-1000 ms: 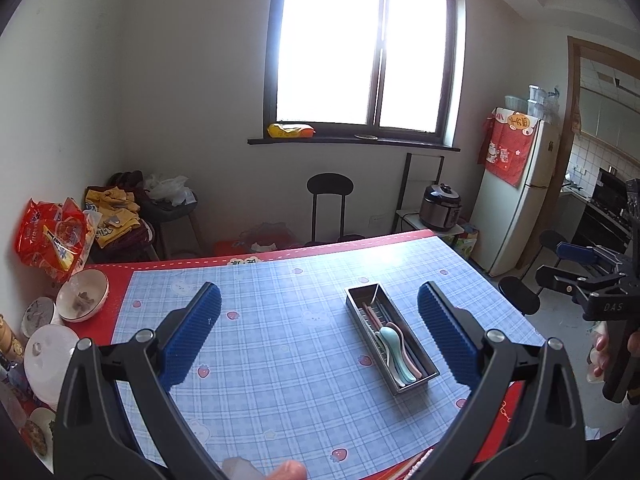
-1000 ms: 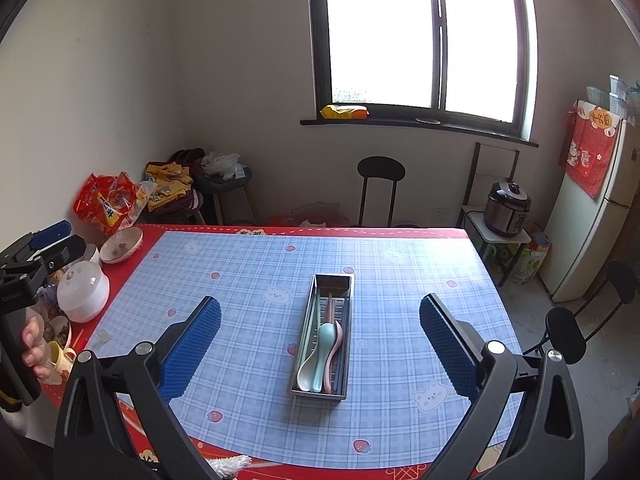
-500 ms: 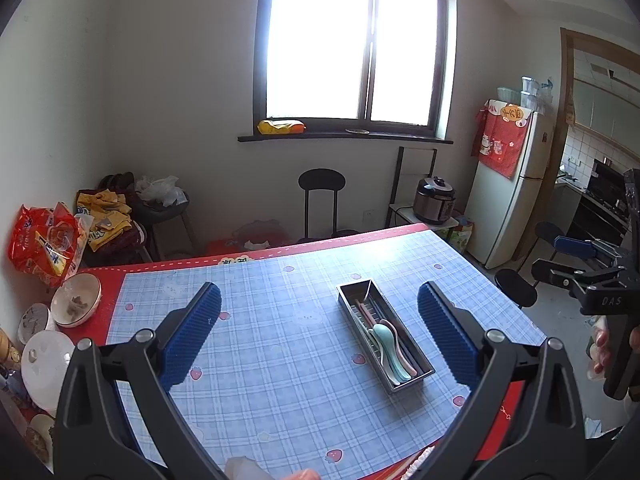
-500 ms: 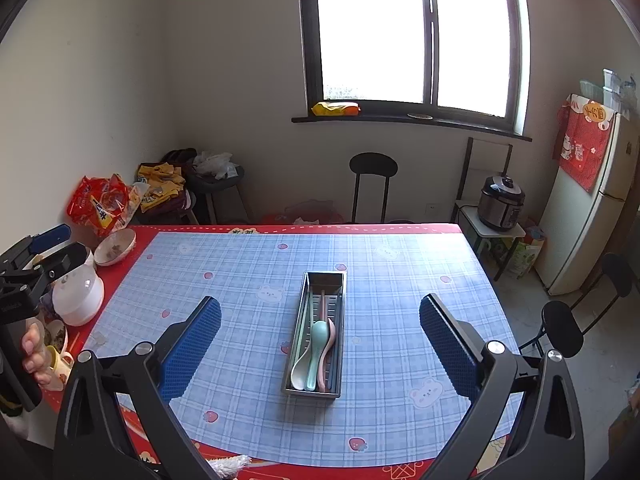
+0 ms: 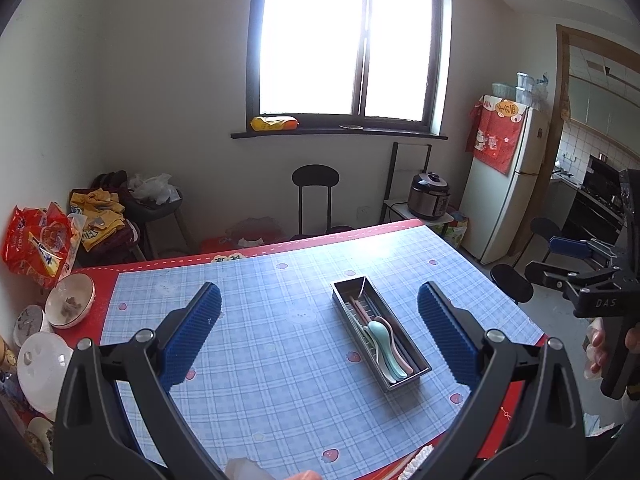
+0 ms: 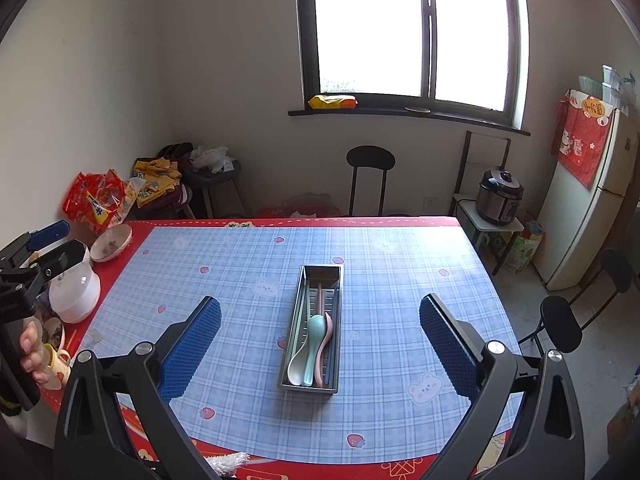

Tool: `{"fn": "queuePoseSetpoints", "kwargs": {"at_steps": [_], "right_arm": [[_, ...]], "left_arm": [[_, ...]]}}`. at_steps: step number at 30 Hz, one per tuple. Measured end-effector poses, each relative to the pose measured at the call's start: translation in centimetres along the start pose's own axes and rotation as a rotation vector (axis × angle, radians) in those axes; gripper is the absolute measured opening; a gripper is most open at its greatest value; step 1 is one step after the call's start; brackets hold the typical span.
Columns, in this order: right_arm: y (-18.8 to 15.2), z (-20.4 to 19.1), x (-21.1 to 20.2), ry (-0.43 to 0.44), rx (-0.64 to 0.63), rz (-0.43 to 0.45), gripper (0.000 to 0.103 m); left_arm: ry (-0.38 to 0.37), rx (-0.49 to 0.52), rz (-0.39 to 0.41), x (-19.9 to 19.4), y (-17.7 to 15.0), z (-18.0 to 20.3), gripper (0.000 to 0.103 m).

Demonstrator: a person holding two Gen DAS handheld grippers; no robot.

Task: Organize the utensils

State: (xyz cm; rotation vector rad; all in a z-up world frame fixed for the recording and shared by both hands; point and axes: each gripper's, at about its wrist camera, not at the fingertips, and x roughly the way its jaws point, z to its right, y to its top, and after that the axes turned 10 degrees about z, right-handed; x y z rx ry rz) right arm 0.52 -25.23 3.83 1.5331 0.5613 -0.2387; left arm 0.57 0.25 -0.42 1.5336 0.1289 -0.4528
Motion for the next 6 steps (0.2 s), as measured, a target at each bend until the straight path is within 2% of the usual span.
{"fn": "queuePoseSetpoints", "kwargs": {"at_steps": [6], "right_arm": [[-0.14,-0.27,0.21,-0.001,-0.011,-0.008,0.097]], "left_arm": [[0.004,0.015,-0.005,0.21,0.0,0.25,0.097]]}}
